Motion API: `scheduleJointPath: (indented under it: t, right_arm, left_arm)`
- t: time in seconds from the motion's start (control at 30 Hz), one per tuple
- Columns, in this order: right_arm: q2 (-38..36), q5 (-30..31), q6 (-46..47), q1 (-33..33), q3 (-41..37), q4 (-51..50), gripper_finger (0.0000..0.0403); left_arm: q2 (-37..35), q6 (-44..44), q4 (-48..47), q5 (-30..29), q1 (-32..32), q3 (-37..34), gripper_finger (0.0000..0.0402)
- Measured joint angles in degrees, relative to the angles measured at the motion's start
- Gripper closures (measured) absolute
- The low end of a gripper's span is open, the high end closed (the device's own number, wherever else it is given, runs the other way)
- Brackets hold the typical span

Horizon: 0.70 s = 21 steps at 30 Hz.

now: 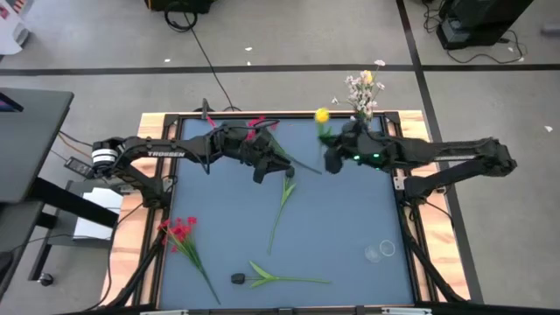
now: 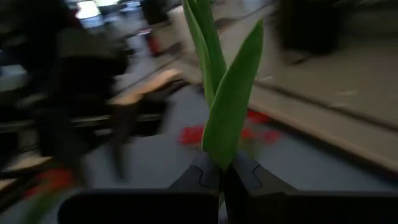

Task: Sort flowers into vase by color
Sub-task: Put the yellow flower into the yellow vase

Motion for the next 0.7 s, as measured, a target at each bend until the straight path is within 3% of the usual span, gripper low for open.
scheduleJointPath:
  t: [0.2,0.5,0.6,0.7]
  right_arm:
    - [-12.83,15.31,0.68,4.77,0.02,-14.07,0.0396]
    - [-26.42,11.98,9.19,6.03,0.02,-38.97,0.0396]
    - [-29.47,19.84,14.75,6.02,0.02,-45.56,0.0396]
    - [-32.38,29.42,15.43,5.94,-0.18,-46.05,0.0396]
  left_arm:
    - [-0.4,-0.3,-0.04,-3.11,-0.03,0.02,0.0265]
    - [-0.4,-0.87,-0.51,-7.59,1.07,0.02,0.0264]
    - [-0.4,-1.98,-0.59,-9.3,1.79,0.02,0.0264]
    - [-0.4,-2.53,-0.65,-12.38,1.92,0.02,0.0264]
